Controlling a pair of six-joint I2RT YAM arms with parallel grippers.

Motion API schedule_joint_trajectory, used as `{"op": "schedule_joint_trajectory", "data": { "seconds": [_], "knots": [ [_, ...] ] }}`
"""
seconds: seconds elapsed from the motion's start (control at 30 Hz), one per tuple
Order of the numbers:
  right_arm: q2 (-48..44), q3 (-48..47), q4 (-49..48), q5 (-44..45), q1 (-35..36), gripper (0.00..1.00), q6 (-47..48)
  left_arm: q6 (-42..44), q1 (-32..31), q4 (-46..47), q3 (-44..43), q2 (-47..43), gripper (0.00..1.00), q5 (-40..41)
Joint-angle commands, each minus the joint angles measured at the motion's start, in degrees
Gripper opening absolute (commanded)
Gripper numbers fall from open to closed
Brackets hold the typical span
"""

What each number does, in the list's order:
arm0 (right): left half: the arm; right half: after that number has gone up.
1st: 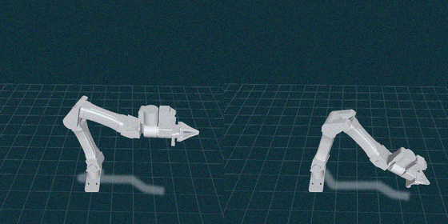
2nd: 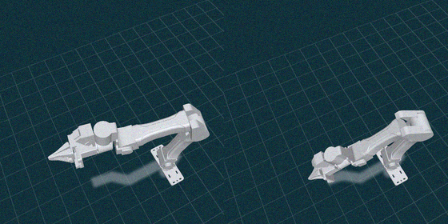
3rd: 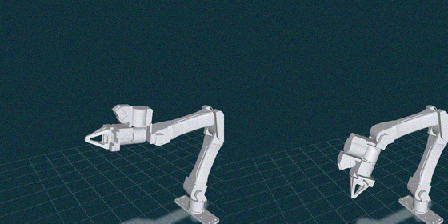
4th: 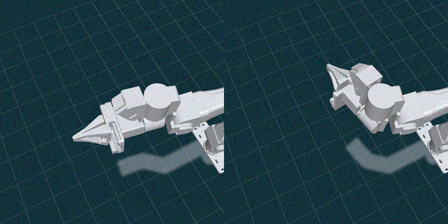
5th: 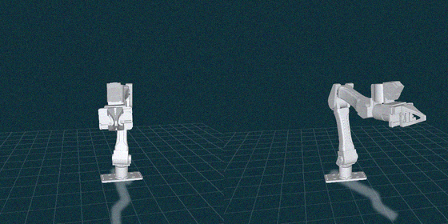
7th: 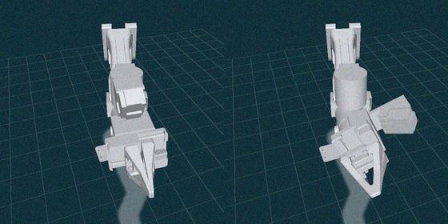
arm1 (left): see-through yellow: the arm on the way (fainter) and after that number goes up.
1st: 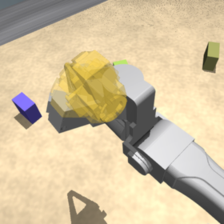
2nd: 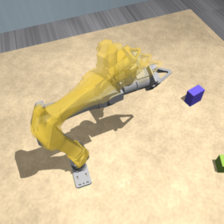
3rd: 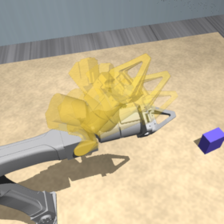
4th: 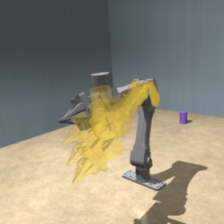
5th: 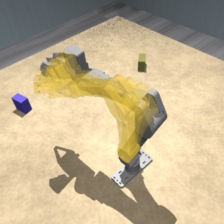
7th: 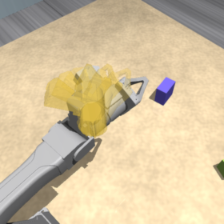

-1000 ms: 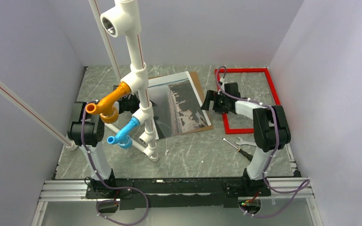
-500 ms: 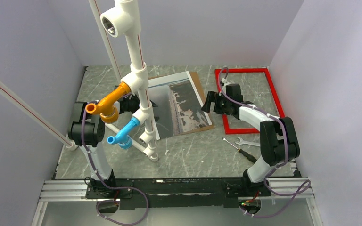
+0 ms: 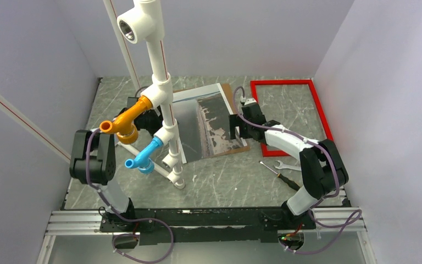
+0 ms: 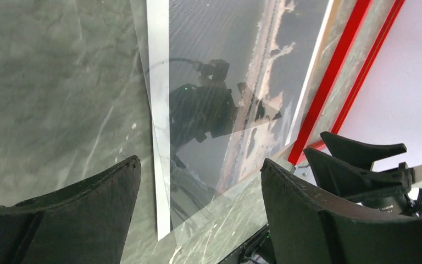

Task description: Take the photo out of the frame

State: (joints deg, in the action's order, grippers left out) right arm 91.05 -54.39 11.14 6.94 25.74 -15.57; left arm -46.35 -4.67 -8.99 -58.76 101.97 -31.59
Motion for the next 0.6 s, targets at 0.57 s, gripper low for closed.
{"op": "schedule_joint_trajectory", "data": {
  "seconds": [0.57],
  "knots": [
    [6.92,0.23,-18.18,-26.05,1.2,0.8,-10.96,-0.75,-2.73,28.64,31.65,-26.9,0.69,-4.03]
  ]
}}
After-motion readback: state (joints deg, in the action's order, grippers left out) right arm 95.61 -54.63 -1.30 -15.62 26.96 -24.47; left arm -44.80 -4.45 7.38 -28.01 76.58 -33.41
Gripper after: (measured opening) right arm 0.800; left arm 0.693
